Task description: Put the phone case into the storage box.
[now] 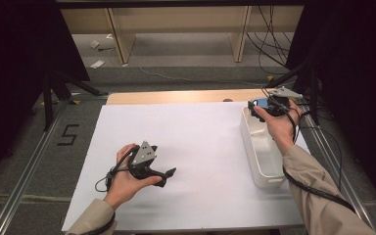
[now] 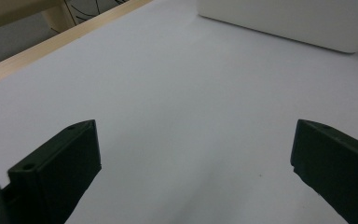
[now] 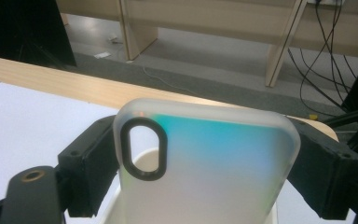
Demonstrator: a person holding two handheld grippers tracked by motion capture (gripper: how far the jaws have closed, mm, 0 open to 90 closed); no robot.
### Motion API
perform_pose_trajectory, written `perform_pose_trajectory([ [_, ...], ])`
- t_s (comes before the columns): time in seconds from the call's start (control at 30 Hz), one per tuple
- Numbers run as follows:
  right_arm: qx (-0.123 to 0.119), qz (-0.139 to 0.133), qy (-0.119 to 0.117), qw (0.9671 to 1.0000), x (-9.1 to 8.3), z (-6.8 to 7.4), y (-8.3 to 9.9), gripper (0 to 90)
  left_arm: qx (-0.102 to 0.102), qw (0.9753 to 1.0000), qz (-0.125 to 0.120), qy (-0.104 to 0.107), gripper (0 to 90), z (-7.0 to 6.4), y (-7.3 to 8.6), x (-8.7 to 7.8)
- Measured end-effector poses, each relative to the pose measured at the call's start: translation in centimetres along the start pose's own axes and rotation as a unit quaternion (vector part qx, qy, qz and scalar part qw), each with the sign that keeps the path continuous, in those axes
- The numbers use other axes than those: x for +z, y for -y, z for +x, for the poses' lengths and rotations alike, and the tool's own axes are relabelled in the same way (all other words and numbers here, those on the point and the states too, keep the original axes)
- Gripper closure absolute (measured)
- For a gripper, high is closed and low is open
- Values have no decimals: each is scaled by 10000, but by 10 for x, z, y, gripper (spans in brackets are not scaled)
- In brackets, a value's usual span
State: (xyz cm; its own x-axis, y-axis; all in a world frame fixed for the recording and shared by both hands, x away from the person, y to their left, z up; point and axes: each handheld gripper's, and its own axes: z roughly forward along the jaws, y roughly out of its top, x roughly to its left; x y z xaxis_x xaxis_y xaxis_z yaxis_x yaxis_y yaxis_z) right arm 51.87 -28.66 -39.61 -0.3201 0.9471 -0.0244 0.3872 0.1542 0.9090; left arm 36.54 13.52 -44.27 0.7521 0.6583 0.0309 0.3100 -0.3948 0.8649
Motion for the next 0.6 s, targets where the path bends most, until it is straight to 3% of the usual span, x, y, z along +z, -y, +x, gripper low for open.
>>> perform_pose_trajectory([
  [0.6, 15, 89, 57, 9999, 8, -2, -1, 177, 5, 10000, -3, 1, 7, 0, 0, 0],
])
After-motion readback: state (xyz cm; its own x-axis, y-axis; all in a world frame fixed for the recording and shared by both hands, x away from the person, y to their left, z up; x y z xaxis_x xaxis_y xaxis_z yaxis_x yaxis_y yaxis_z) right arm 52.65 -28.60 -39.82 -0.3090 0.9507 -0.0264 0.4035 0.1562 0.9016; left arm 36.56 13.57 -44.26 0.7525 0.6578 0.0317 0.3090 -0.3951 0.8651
